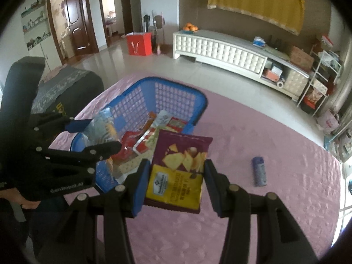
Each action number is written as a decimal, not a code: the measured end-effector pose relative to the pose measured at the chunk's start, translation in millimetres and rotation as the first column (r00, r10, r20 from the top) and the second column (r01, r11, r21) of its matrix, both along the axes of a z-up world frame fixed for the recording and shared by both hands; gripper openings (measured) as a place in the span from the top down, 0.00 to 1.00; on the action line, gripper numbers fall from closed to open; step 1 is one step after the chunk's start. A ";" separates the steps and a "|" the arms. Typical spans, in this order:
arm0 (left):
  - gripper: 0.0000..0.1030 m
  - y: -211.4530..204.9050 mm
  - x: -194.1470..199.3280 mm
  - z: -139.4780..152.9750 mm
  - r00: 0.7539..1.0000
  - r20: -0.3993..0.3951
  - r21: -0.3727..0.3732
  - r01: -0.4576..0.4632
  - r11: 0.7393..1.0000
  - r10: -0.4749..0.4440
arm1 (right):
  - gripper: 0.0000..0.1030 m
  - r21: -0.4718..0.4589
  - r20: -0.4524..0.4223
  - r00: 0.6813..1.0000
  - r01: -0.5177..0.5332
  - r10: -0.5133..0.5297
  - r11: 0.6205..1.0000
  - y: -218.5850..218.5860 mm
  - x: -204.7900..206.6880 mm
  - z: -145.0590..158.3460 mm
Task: Organize snacks
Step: 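Lift the bun bag and chip packet and carry them over the basket, then open the left gripper to drop the bun bag while the right gripper drops the chip packet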
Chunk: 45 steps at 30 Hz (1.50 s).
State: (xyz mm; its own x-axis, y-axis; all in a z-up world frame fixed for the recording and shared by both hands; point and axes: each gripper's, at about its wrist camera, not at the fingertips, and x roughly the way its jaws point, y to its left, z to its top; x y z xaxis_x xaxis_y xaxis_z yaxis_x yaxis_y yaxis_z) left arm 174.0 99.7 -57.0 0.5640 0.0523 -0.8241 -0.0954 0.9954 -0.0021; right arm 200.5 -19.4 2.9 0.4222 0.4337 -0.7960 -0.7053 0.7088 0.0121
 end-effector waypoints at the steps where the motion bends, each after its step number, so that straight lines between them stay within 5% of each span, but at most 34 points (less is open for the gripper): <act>1: 0.49 0.8 0.1 -4.0 1.000 -0.008 -0.003 0.002 1.000 -0.002 | 0.48 -0.004 -0.006 1.000 -0.002 0.002 1.000 1.5 -0.8 -2.9; 19: 0.45 -9.8 10.4 -32.1 0.997 -0.052 0.006 0.058 0.998 -0.058 | 0.48 -0.049 -0.002 1.000 -0.006 0.006 0.999 2.0 -7.8 -1.6; 23: 0.30 -17.2 3.7 -23.4 0.996 -0.035 -0.015 0.087 0.996 -0.087 | 0.48 -0.047 0.018 1.000 -0.004 0.005 0.999 0.1 -13.3 5.0; 36: 0.30 13.3 -28.6 25.0 0.998 0.060 0.003 0.012 1.000 -0.012 | 0.48 -0.023 0.039 0.998 -0.056 0.057 0.998 22.7 -32.9 21.8; 45: 0.30 47.9 -48.8 19.0 0.996 0.068 0.002 -0.059 0.998 0.059 | 0.48 -0.049 0.012 0.994 -0.112 0.113 0.992 57.4 -38.7 6.2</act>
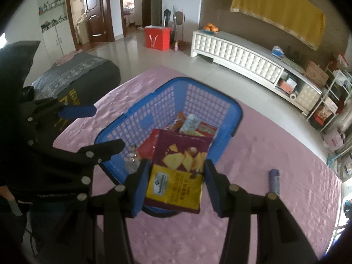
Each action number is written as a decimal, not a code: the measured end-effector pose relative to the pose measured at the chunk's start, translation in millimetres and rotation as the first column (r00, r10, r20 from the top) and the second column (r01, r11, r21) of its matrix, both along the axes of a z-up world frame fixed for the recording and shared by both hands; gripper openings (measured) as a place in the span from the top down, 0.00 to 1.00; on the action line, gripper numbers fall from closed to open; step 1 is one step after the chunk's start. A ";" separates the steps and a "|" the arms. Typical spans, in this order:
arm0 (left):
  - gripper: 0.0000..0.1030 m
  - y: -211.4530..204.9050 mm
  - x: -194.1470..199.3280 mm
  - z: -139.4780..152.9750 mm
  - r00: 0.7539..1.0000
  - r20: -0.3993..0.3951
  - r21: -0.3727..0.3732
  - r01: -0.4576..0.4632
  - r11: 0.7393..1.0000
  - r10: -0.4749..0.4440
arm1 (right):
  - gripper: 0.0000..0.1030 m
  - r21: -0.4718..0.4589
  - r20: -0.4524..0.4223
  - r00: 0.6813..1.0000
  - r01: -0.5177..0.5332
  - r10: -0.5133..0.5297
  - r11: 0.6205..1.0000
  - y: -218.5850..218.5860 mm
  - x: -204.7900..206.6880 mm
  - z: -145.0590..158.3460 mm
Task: Organize snacks
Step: 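Open the left gripper to drop the bun bag while the right gripper drops the chip packet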
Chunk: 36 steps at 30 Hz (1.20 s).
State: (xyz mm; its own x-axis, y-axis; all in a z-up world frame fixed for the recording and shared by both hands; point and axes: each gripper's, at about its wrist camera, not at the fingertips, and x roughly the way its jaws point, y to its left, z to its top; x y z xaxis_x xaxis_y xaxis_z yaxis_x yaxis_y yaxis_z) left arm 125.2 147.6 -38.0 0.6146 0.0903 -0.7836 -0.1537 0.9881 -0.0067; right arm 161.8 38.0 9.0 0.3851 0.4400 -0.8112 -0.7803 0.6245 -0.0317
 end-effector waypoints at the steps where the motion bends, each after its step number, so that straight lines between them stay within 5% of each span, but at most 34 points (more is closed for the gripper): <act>1: 0.30 4.3 -1.5 -3.3 1.000 -0.003 -0.006 -0.008 1.000 0.008 | 0.48 -0.005 -0.003 1.000 -0.003 0.003 1.000 1.9 -0.3 -2.9; 24: 0.30 31.9 -4.6 -34.3 0.999 -0.028 -0.064 -0.040 0.997 0.038 | 0.47 -0.091 -0.078 0.997 0.007 -0.014 0.996 26.8 8.1 -38.8; 30: 0.30 30.2 -8.1 -30.6 0.999 -0.029 -0.035 -0.045 0.998 0.044 | 0.14 -0.047 -0.111 0.994 -0.001 -0.004 0.999 21.9 7.7 -35.8; 36: 0.30 28.5 -10.5 -23.4 0.998 -0.018 -0.032 -0.054 0.998 0.053 | 0.13 -0.029 -0.075 0.997 0.008 -0.010 1.000 9.3 2.8 -23.9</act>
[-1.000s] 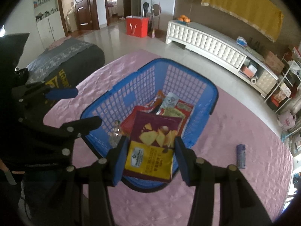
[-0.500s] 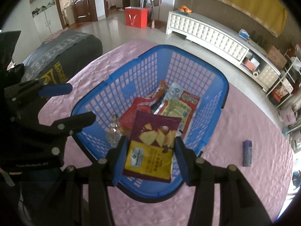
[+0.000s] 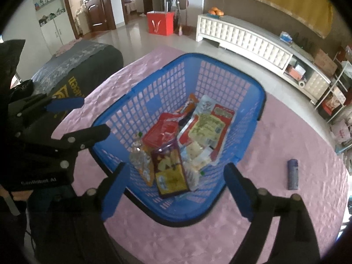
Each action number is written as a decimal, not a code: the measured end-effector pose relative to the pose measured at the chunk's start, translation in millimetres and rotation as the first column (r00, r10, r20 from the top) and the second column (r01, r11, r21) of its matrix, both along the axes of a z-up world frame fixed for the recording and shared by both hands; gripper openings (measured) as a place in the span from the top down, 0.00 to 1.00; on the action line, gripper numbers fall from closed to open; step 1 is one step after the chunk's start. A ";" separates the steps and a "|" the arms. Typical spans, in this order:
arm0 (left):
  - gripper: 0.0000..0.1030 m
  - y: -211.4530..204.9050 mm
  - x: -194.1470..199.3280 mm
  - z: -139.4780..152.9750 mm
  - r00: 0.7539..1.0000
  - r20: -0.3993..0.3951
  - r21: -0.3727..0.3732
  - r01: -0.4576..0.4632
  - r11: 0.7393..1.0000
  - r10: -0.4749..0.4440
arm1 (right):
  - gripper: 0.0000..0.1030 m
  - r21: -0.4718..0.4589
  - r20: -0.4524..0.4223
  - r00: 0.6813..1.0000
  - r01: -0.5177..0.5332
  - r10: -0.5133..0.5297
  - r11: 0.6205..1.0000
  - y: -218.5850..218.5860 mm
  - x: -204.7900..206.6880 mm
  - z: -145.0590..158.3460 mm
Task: Organize snacks
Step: 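Open the left gripper to drop the bun bag while the right gripper drops the chip packet, then withdraw both grippers and move the right gripper to the blue gum tube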
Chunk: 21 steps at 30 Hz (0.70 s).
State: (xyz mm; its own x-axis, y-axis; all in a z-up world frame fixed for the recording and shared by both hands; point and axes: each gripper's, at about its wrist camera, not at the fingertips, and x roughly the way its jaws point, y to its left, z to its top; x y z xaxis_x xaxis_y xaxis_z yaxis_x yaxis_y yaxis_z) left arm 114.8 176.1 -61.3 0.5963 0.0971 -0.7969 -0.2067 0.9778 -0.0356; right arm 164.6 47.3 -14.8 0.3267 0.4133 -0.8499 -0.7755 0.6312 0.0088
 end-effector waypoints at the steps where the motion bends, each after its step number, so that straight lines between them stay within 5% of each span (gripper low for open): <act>1: 0.30 -2.0 0.3 2.1 1.000 0.003 0.001 0.003 1.000 -0.003 | 0.13 0.007 0.003 1.000 0.005 -0.005 1.000 -3.2 0.7 2.5; 21: 0.30 -60.5 50.2 30.3 0.992 0.028 0.078 0.123 0.989 -0.126 | 0.11 0.094 0.015 0.979 0.203 -0.206 0.975 -103.3 58.2 28.3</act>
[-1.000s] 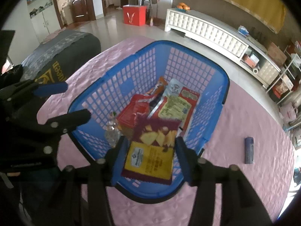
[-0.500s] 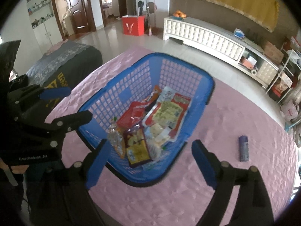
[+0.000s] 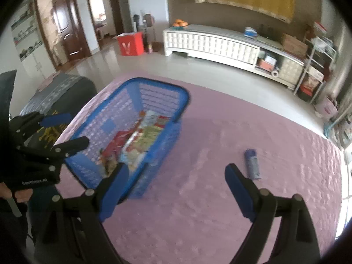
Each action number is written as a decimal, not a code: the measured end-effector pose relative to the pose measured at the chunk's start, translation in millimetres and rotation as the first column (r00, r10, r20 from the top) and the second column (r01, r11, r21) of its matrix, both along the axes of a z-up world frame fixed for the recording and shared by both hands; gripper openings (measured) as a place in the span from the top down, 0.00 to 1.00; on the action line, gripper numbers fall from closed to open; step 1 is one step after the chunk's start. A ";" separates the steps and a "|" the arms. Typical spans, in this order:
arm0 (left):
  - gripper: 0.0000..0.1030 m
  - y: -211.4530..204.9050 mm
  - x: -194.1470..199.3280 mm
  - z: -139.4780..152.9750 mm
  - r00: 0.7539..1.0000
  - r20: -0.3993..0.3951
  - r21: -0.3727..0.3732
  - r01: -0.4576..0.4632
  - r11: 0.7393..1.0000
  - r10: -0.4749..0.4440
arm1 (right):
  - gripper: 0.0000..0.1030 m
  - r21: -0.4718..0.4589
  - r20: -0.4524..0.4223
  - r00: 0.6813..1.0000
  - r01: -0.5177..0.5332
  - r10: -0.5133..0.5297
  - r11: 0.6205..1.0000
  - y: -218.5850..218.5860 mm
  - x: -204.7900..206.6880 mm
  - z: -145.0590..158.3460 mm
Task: Organize snacks
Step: 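Withdraw both grippers and move the right gripper to the blue gum tube, then grasp the blue Doublemint gum tube with the right gripper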
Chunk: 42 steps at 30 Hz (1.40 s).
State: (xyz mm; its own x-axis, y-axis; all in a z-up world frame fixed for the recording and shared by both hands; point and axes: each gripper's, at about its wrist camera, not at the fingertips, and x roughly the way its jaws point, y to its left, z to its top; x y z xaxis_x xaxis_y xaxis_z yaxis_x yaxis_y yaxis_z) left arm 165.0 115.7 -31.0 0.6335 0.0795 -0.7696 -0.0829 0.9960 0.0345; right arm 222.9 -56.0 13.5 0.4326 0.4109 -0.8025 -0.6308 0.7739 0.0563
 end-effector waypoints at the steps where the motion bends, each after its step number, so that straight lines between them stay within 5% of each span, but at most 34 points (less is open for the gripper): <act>1: 0.30 -1.4 3.2 -0.3 1.000 0.005 0.006 -0.007 1.000 0.007 | 0.11 -0.002 -0.002 1.000 0.015 -0.015 1.000 -4.6 5.2 -1.2; 12: 0.20 1.9 55.4 -22.1 0.994 -0.095 0.023 -0.055 0.998 0.057 | 0.11 -0.043 -0.051 0.995 0.085 -0.088 0.995 -34.0 62.7 -33.4; 23: 0.14 7.8 107.2 -67.0 0.978 -0.190 0.052 -0.081 0.995 0.089 | 0.11 -0.106 -0.135 0.984 0.105 -0.119 0.989 -51.3 117.5 -99.2; 28: 0.10 0.0 126.9 -75.0 0.980 -0.191 0.044 -0.054 0.998 0.062 | 0.11 -0.139 -0.173 0.977 0.100 -0.124 0.985 -50.4 138.1 -130.4; 30: 0.00 -2.0 134.3 -76.2 0.976 -0.209 0.024 -0.055 0.998 0.058 | 0.11 -0.146 -0.180 0.974 0.110 -0.135 0.983 -52.0 145.3 -137.9; 34: 0.00 -1.9 139.3 -66.7 0.983 -0.155 0.098 -0.084 0.992 0.099 | 0.11 -0.143 -0.184 0.973 0.111 -0.136 0.984 -53.4 153.0 -146.8; 37: 0.00 3.2 144.7 -73.9 0.976 -0.204 0.040 -0.072 0.997 0.079 | 0.11 -0.152 -0.173 0.977 0.095 -0.121 0.984 -52.7 155.8 -152.6; 39: 0.00 4.6 147.3 -75.9 0.972 -0.221 0.031 -0.076 0.997 0.081 | 0.16 -0.155 -0.178 0.977 0.087 -0.115 0.984 -50.3 157.3 -156.3; 42: 0.00 5.2 147.4 -72.8 0.973 -0.215 0.041 -0.079 0.996 0.086 | 0.40 -0.192 -0.154 0.981 0.084 -0.114 0.978 -46.0 154.3 -160.6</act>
State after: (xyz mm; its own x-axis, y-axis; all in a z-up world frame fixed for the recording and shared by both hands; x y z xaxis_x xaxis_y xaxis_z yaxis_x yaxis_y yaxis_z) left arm 312.4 120.9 -103.8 0.4429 0.1511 -0.8837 -0.1517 0.9841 0.0922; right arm 377.2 -102.0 -147.1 0.3201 0.2118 -0.9234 -0.5447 0.8386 0.0036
